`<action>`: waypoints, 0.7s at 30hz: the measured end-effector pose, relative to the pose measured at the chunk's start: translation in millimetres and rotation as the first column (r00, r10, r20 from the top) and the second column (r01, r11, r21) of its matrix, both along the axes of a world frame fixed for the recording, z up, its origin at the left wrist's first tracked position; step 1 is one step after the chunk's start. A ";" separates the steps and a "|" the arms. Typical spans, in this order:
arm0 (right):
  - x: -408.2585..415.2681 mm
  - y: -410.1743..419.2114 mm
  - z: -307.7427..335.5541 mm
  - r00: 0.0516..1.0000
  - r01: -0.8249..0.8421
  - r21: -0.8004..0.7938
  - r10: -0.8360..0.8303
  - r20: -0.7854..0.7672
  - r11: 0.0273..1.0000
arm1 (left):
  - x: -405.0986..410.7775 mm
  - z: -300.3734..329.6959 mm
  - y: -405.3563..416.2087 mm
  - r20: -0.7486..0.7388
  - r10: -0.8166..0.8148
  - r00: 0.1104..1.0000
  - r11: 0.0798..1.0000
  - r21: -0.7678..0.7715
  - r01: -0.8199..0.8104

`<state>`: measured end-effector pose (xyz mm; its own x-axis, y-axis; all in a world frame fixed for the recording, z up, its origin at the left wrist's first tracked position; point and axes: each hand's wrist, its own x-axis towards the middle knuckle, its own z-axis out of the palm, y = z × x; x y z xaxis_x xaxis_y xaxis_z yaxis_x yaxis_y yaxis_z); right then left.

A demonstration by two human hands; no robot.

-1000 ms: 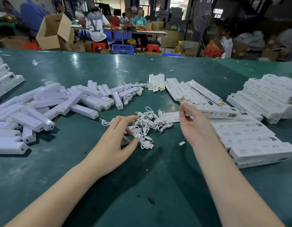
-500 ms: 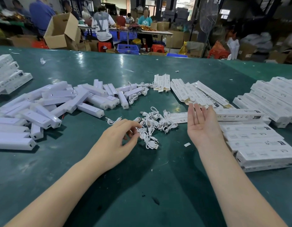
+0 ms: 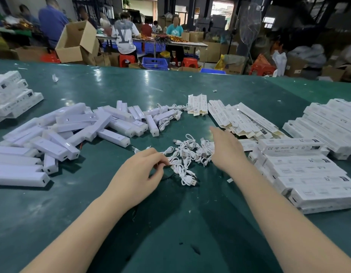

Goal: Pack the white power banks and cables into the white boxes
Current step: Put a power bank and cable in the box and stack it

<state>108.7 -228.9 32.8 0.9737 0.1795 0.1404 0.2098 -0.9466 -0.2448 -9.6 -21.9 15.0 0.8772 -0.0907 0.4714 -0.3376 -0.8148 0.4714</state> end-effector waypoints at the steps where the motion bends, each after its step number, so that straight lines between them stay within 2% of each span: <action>1: 7.7 0.5 -0.4 1.000 -0.008 -0.159 0.008 -0.004 0.987 | 0.2 0.5 0.0 -0.004 -0.003 1.000 1.000 0.003 0.003; 4: 25.9 -0.7 0.3 0.998 -0.063 -0.412 0.043 -0.056 0.909 | -1.2 2.4 0.0 -0.016 -0.013 1.000 1.000 0.027 0.014; 8: 41.1 -3.2 5.1 0.979 -0.152 -0.595 0.202 0.017 0.789 | -4.3 7.8 0.1 0.031 -0.037 0.999 0.996 0.085 0.034; 10: 44.0 -5.0 7.2 0.973 -0.177 -0.581 0.231 0.019 0.794 | -4.9 9.8 -0.6 0.045 -0.041 0.998 0.995 0.095 0.036; 13: 45.3 -9.3 12.1 0.968 -0.197 -0.475 0.247 0.044 0.858 | -6.3 10.8 -2.4 0.041 -0.042 0.998 0.995 0.091 0.038; 17: 43.6 -3.1 21.0 0.932 -0.192 -0.364 0.286 0.223 0.911 | -7.2 10.3 -4.3 0.026 -0.041 0.999 0.997 0.074 0.039; 21: 38.0 4.2 24.4 0.895 -0.215 -0.320 0.318 0.314 0.922 | -6.8 9.7 -3.7 0.022 -0.005 1.000 0.999 0.046 0.004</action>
<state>146.6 -224.6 57.3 0.7775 0.5060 0.3735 0.4875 -0.8601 0.1504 -16.3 -25.6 24.8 0.8660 -0.1172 0.4862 -0.3517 -0.8338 0.4255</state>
